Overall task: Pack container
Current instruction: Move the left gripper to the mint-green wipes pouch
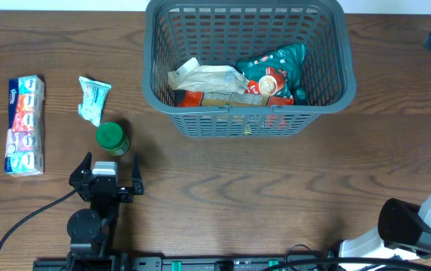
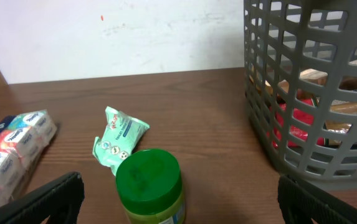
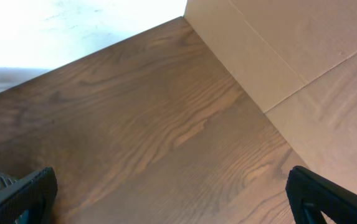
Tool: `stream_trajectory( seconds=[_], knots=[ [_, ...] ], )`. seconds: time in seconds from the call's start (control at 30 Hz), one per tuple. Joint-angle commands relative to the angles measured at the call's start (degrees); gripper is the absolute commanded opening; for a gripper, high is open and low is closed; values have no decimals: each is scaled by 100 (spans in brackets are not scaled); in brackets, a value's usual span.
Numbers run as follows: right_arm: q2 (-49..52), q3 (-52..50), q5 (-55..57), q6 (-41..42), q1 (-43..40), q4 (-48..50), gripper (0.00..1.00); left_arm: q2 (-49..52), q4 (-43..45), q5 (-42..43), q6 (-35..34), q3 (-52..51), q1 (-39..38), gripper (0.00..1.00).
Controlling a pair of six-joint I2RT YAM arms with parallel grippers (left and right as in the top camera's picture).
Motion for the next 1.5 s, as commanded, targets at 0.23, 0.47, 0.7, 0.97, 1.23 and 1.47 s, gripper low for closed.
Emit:
stream_trajectory(
  seconds=[0.23,0.47,0.7,0.97,1.23,1.47],
  knots=[
    [4,11,11,103,-31,-28,99,7,160,37,-1051,15,-7,99],
    [4,11,13,103,-31,-28,99,1152,-496,-337,-1215,1569,-7,99],
    [4,11,13,103,-31,-28,99,3923,-2430,-527,-1169,4634,-7,99],
    [4,11,13,103,-31,-28,99,5978,-3143,-525,-1152,6824,-9,98],
    [4,11,13,103,-31,-28,99,6459,-3311,-503,-1080,6872,0,99],
    [4,9,13,103,-31,-28,99,7632,-4251,-415,-831,7696,267,98]
  ],
)
